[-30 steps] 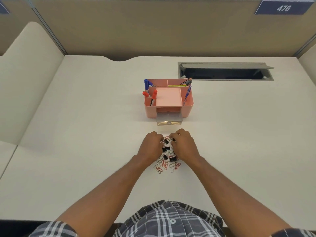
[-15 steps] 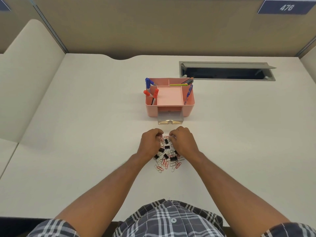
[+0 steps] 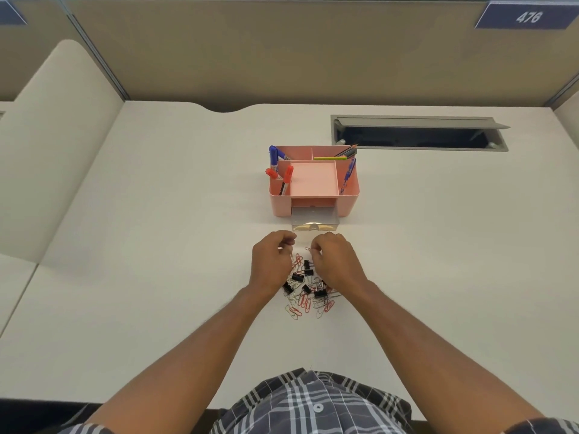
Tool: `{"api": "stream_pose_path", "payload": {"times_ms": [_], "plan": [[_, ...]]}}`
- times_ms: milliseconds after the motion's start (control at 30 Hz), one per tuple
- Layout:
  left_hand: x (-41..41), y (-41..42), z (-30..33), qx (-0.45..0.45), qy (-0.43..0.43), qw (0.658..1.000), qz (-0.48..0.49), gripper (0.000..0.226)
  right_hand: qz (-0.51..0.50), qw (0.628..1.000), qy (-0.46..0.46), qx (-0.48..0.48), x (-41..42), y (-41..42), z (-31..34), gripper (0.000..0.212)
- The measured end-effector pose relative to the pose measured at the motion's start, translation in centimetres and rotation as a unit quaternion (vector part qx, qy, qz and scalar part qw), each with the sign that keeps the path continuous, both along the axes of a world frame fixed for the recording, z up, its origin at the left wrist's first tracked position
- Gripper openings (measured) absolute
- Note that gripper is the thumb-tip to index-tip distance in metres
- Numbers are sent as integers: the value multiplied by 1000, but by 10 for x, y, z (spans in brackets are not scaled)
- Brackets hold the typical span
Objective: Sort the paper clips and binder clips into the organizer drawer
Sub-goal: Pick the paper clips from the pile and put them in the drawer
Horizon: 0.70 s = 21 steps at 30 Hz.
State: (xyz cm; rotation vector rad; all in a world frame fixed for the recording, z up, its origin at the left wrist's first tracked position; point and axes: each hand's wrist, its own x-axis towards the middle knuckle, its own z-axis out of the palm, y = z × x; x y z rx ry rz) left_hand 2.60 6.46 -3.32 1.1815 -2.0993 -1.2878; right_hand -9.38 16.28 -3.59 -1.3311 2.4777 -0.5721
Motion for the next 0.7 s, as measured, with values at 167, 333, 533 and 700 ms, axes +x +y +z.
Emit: {"api": "stream_pose_path", "payload": {"times_ms": [167, 333, 533, 700], "plan": [[-19, -3, 33, -35, 126, 991, 34, 23, -54, 980, 3, -192, -11, 3, 28, 6], [-51, -14, 46, -50, 119, 991, 28, 20, -63, 985, 4, -158, -31, -20, 41, 15], [-44, -19, 39, -59, 120, 991, 18, 16, -53, 982, 15, -183, -23, -15, 38, 14], [-1, -13, 10, -86, 23, 996, 30, 16, 27, 996, -2, -85, 1, 3, 11, 15]]}}
